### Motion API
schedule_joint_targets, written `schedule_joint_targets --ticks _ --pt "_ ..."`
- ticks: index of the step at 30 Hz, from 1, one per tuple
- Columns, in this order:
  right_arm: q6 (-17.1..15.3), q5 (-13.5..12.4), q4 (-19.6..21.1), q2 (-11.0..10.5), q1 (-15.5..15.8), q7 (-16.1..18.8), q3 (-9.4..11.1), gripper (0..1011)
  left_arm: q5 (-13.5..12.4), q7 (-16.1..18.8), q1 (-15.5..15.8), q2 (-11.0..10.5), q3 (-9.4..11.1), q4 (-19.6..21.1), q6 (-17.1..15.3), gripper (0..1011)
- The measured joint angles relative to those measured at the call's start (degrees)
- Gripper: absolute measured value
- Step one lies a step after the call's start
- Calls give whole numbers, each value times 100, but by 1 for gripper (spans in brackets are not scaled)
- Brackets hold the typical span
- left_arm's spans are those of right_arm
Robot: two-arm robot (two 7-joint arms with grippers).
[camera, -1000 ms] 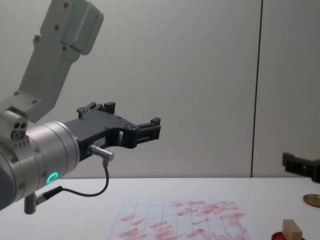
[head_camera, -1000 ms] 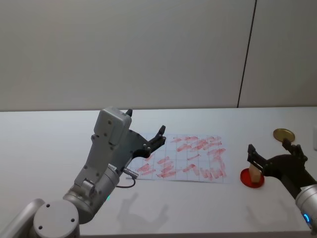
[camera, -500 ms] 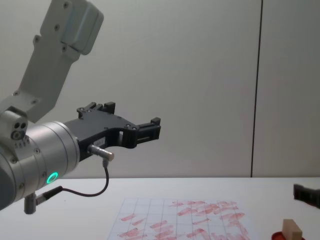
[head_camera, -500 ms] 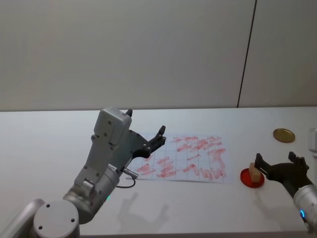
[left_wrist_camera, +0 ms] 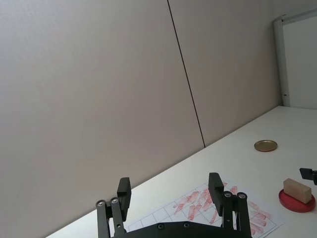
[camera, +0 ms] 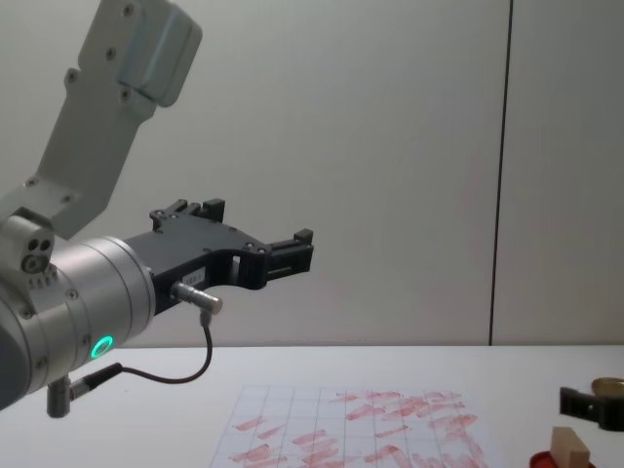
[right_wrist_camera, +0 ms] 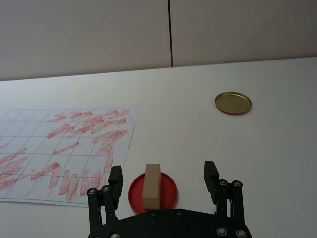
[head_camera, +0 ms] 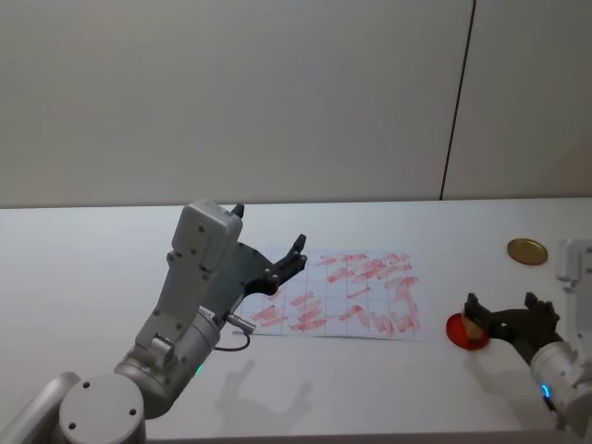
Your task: Use the one hand to pick up the stamp and affix it onto the A4 paper.
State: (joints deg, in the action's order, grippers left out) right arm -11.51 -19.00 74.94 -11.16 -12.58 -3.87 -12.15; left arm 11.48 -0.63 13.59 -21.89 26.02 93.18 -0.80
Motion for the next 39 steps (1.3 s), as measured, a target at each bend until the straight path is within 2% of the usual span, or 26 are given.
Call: schedule_joint_targets --ticks 20,25,26,28,30,35,39 --pt "-343 134 -619 265 -340 -219 -126 983 0 0 0 0 0 0 0 993" --pt "-388 177 -752 317 -408 -300 -142 843 0 0 0 0 0 0 0 993" --pt "-388 177 -752 317 -408 -300 -142 843 0 0 0 0 0 0 0 993" --pt "-394 194 -813 338 -441 -329 -147 757 0 0 0 0 0 0 0 993" --pt "-394 208 -867 358 -473 -347 -148 736 0 0 0 0 0 0 0 993" --pt "-393 239 -1005 402 -553 -378 -151 541 0 0 0 0 0 0 0 993" --pt "-386 255 -1082 428 -601 -385 -153 437 0 0 0 0 0 0 0 993"
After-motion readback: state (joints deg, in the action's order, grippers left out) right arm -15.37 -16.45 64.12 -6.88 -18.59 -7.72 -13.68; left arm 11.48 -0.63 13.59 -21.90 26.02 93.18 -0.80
